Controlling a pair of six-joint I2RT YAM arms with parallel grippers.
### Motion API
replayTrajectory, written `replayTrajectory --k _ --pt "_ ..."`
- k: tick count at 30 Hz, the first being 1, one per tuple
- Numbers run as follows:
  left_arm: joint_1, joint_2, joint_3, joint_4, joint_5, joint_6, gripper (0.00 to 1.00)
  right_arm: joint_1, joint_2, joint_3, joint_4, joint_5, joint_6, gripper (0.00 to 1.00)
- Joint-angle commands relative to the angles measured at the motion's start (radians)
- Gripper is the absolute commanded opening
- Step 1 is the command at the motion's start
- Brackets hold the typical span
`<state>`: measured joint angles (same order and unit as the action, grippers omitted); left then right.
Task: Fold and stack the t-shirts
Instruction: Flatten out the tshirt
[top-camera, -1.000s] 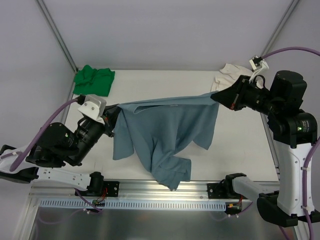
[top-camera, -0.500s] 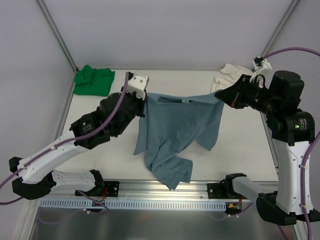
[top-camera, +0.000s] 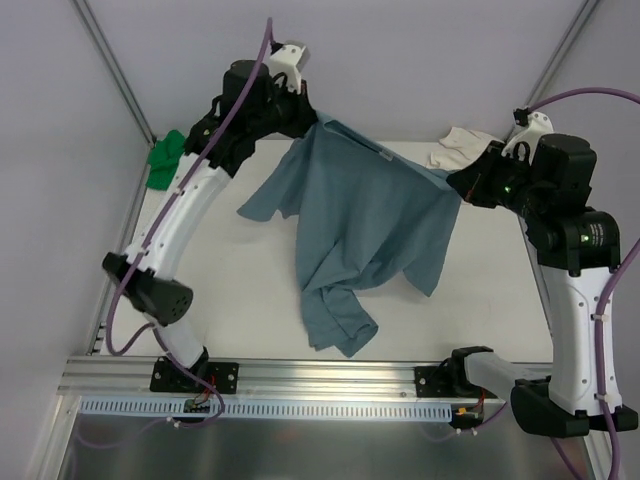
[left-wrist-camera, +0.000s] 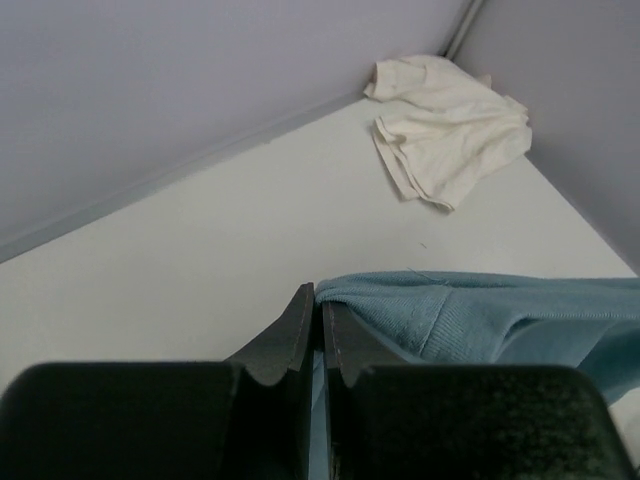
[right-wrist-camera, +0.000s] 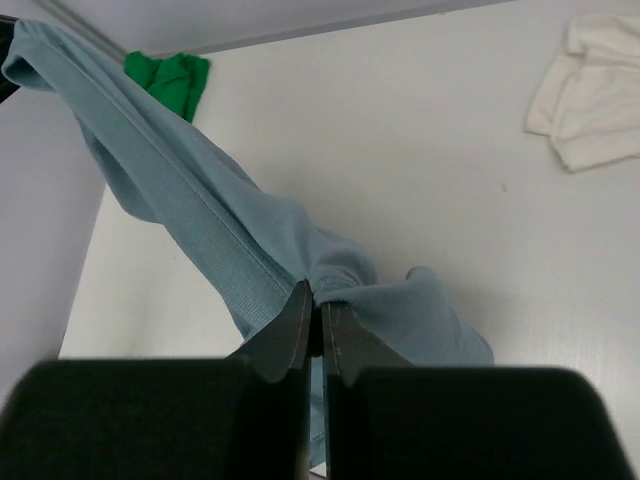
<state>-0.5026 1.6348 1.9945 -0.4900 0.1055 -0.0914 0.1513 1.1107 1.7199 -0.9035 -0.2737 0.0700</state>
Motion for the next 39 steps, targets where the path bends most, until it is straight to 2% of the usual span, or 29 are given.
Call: replayTrajectory --k 1,4,12,16,28,29,30,31,32,33,34,38,39 --pt "0.045 0.153 0.213 0.001 0.048 -0.004 0.0 -0.035 -0.015 -0.014 -0.029 0.257 -0.038 0.01" --pt "0.035 0.365 0.337 0.037 0.138 -0.05 0.0 -0.045 -0.022 -0.063 -0.014 0.361 -0.045 0.01" --pt "-0.079 0.646 0.371 0.266 0.217 -0.08 0.0 -0.088 -0.061 -0.215 0.074 0.534 -0.062 0.01" --pt "-0.129 0.782 0.446 0.344 0.226 -0.07 0.0 -0.104 -0.084 -0.278 0.106 0.593 -0.062 0.0" --pt "-0.203 0.881 0.504 0.614 0.237 -0.122 0.0 -0.141 -0.15 -0.437 0.163 0.747 -0.024 0.01" --pt "-0.209 0.882 0.503 0.632 0.244 -0.129 0.0 -0.142 -0.167 -0.448 0.169 0.766 -0.018 0.03" --pt "-0.215 0.882 0.494 0.651 0.252 -0.133 0.0 -0.142 -0.178 -0.459 0.173 0.804 -0.01 0.19" --pt "-0.232 0.879 0.491 0.688 0.266 -0.133 0.0 -0.141 -0.186 -0.48 0.178 0.821 0.005 0.41" --pt "-0.241 0.879 0.489 0.697 0.263 -0.122 0.11 -0.142 -0.195 -0.488 0.184 0.835 0.01 0.92" --pt "-0.25 0.875 0.486 0.702 0.257 -0.116 0.43 -0.142 -0.207 -0.494 0.186 0.834 0.01 0.99" --pt "-0.269 0.85 0.46 0.709 0.241 -0.107 0.98 -0.142 -0.212 -0.497 0.189 0.828 0.005 0.99" --pt "-0.297 0.694 0.276 0.726 0.214 -0.039 0.99 -0.141 -0.222 -0.47 0.181 0.789 -0.016 1.0" --pt "-0.298 0.645 0.162 0.732 0.204 -0.039 0.99 -0.141 -0.222 -0.461 0.178 0.777 -0.021 0.99"
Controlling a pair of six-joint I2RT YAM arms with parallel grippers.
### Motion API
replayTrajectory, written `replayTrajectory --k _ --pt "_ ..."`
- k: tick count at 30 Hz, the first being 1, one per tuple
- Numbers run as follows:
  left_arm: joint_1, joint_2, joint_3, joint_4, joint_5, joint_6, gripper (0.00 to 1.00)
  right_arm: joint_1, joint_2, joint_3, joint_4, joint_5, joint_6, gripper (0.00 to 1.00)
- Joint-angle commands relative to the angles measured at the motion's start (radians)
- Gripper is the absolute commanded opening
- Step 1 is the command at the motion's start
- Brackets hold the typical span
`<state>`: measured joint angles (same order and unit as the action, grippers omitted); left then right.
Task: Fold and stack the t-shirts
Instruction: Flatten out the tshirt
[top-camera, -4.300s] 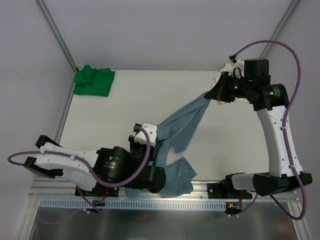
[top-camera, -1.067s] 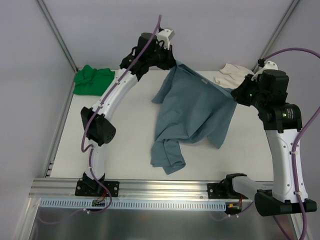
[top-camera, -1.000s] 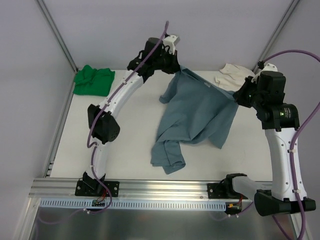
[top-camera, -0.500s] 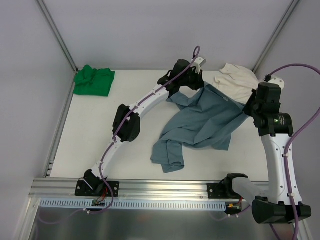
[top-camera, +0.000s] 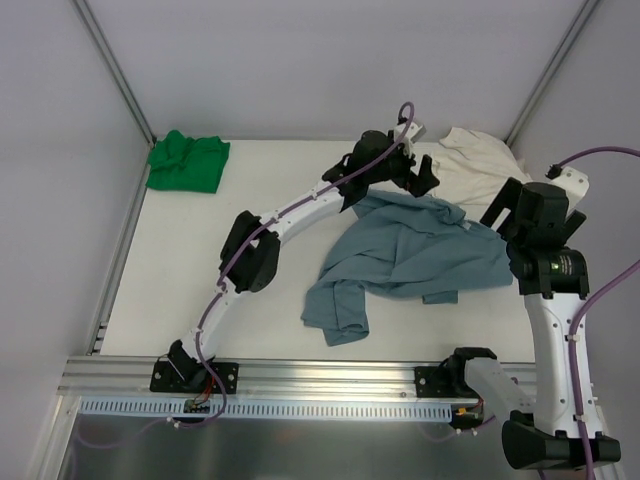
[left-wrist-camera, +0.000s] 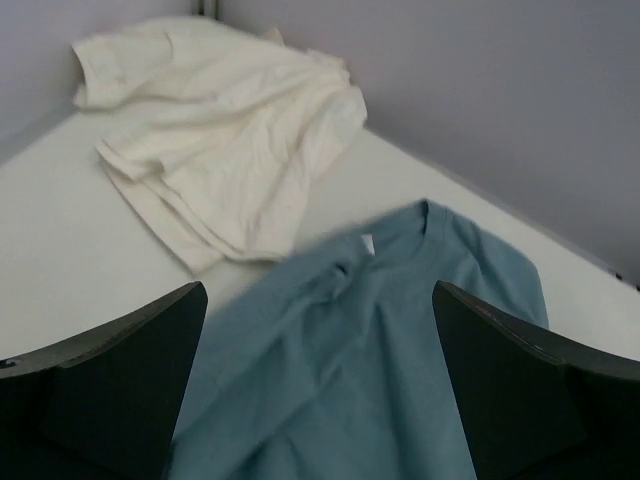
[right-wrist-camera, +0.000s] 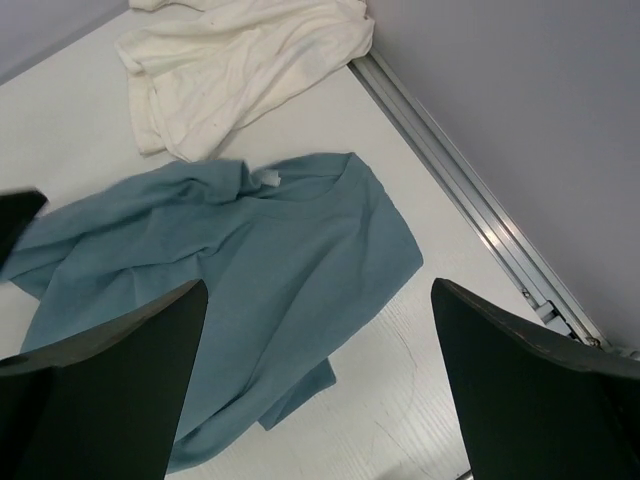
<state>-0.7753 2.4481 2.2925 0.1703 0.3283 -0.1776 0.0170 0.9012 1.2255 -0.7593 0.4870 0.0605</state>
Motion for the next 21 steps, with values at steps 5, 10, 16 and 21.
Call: replayTrajectory --k 5,10,16,21 --pt "-0.061 -0.601 -0.566 0.036 -0.252 0.026 0.99 -0.008 0.002 0.078 0.003 -0.137 -0.042 0.99" --pt "-0.053 -0.972 -1.025 -0.061 -0.466 -0.115 0.99 -0.006 -0.017 0.055 -0.029 -0.254 -0.037 1.0" --pt "0.091 -1.103 -1.248 -0.273 -0.48 -0.246 0.99 -0.006 -0.093 0.023 -0.058 -0.288 -0.028 1.0" --pt "0.175 -1.054 -1.35 -0.279 -0.341 -0.315 0.99 -0.006 -0.122 0.048 -0.095 -0.283 -0.044 0.99"
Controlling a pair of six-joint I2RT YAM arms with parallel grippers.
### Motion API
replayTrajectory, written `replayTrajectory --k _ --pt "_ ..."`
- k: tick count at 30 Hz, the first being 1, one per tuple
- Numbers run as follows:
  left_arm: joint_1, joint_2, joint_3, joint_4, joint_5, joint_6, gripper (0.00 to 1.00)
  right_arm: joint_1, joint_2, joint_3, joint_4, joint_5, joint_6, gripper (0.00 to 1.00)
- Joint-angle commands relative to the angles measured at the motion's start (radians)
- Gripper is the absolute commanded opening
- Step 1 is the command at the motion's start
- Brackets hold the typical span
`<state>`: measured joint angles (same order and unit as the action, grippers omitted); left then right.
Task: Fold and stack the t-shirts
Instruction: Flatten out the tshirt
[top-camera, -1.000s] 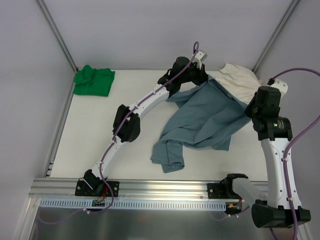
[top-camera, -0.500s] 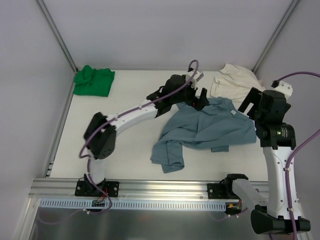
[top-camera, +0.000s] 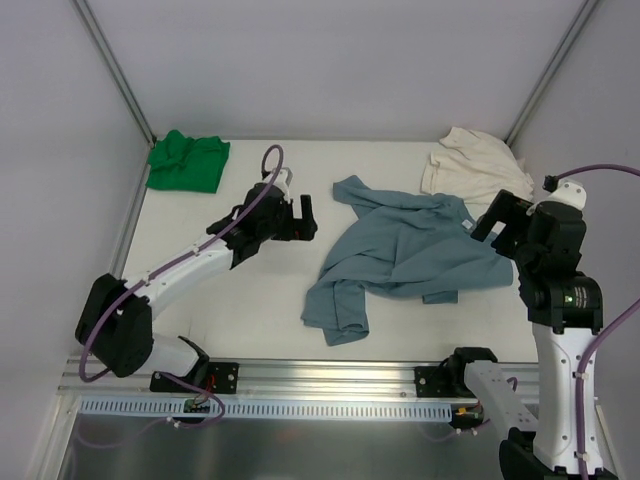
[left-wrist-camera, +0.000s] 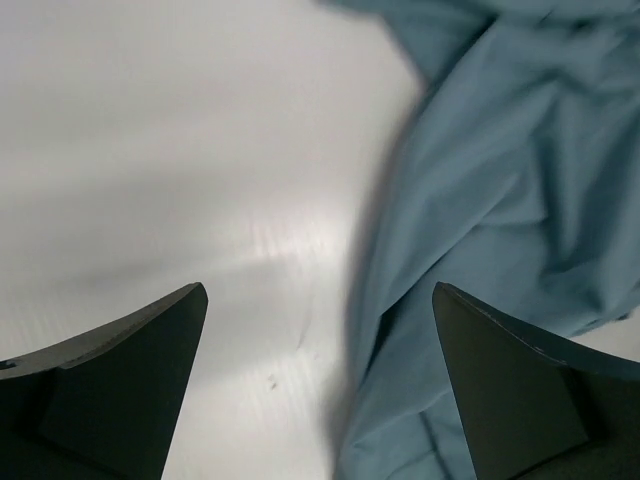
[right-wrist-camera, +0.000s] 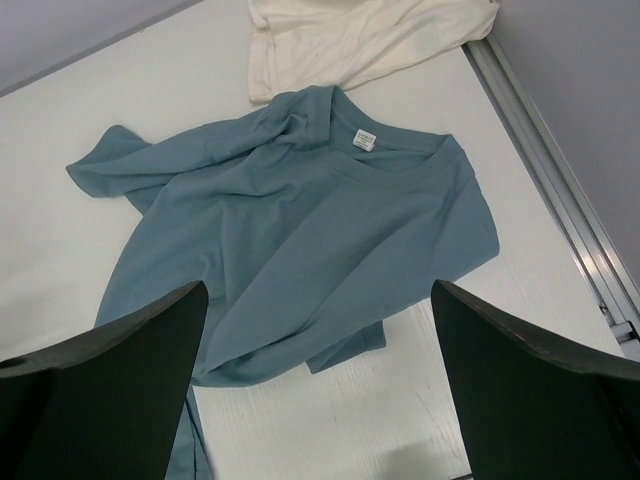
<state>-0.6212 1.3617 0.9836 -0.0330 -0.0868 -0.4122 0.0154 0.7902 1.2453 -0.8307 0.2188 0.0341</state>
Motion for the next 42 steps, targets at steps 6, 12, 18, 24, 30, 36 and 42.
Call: replayTrajectory --k 6,12,18,24,30,36,42 --pt "0.032 0.073 -0.155 -0.012 0.171 -0.172 0.99 -0.005 -0.016 0.075 -0.07 0.02 -0.069 1.0" --pt "0.032 0.005 -0.275 0.054 0.307 -0.252 0.98 -0.005 -0.013 0.069 -0.073 0.011 -0.056 0.99" --pt "-0.006 -0.177 -0.394 -0.014 0.323 -0.304 0.99 -0.003 -0.014 0.046 -0.061 0.008 -0.045 1.0" --pt "-0.069 -0.332 -0.488 -0.076 0.303 -0.327 0.99 -0.005 -0.019 0.034 -0.051 -0.012 -0.037 1.0" --pt "-0.123 -0.342 -0.583 -0.022 0.271 -0.385 0.99 -0.005 -0.031 0.026 -0.05 -0.027 -0.037 1.0" --pt "-0.178 -0.285 -0.629 0.065 0.228 -0.418 0.99 -0.005 -0.037 0.037 -0.059 -0.019 -0.037 0.99" --pt "-0.225 -0.193 -0.634 0.162 0.2 -0.441 0.99 -0.005 -0.037 0.034 -0.059 -0.022 -0.037 0.99"
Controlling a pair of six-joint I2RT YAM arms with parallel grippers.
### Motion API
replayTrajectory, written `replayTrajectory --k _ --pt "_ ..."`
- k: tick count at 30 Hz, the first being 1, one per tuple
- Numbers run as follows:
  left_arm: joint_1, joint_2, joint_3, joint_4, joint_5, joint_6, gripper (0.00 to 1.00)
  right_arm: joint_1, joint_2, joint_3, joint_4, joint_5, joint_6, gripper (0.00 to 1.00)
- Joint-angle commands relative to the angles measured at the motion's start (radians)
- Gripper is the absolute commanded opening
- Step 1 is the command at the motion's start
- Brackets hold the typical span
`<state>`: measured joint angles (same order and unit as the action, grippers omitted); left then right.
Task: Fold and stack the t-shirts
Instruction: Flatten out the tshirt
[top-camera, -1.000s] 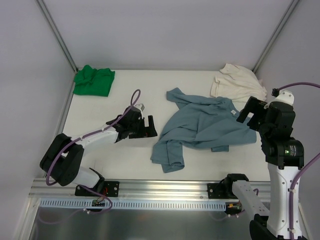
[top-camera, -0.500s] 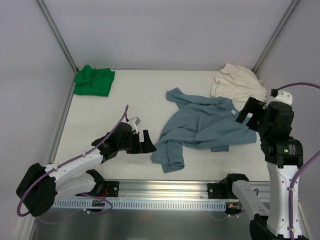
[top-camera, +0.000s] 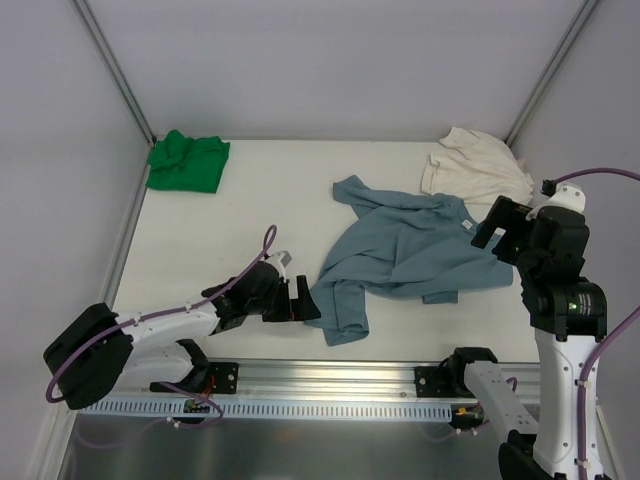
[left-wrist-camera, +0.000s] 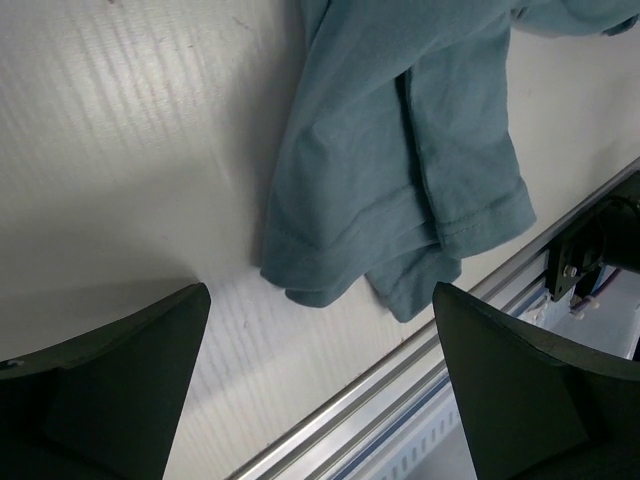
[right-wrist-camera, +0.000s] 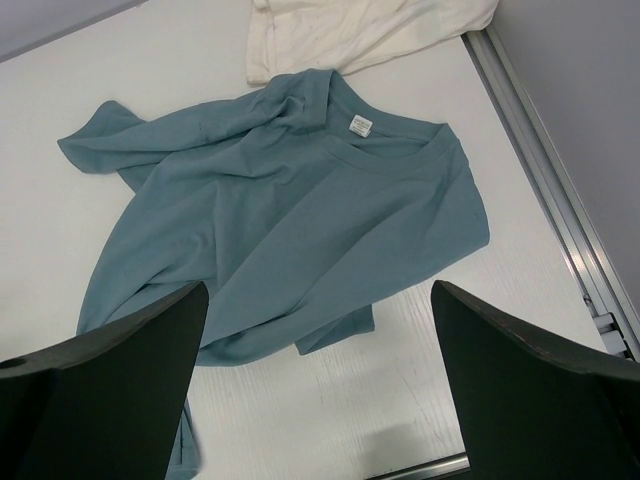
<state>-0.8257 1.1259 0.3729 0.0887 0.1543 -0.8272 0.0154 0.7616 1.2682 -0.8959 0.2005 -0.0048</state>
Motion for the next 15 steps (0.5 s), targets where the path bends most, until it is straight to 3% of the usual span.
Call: replayTrajectory --k 1,5,7,8,9,10,15 --pt "-0.024 0.066 -0.022 0.049 -0.041 -0.027 0.99 -0.006 -0.008 0.011 0.008 -0.003 0.002 1.0" --pt "-0.041 0.132 -0.006 0.094 -0.036 -0.041 0.98 -0.005 -0.005 0.01 0.011 0.004 -0.001 0.99" --pt "-0.055 0.167 0.006 0.117 -0.029 -0.041 0.91 -0.006 -0.004 0.008 0.009 0.007 -0.001 1.0" --pt "-0.058 0.181 0.011 0.124 -0.019 -0.036 0.83 -0.005 -0.002 0.008 0.012 0.007 -0.001 0.99" --pt "-0.064 0.201 0.021 0.131 -0.013 -0.036 0.35 -0.006 -0.001 0.008 0.011 0.008 -0.001 0.99" --pt "-0.067 0.207 0.029 0.12 -0.024 -0.038 0.02 -0.005 -0.001 0.008 0.012 0.011 -0.003 0.99" --pt "-0.098 0.166 0.086 0.02 -0.096 0.002 0.0 -0.005 -0.002 -0.001 0.015 0.019 -0.009 1.0"
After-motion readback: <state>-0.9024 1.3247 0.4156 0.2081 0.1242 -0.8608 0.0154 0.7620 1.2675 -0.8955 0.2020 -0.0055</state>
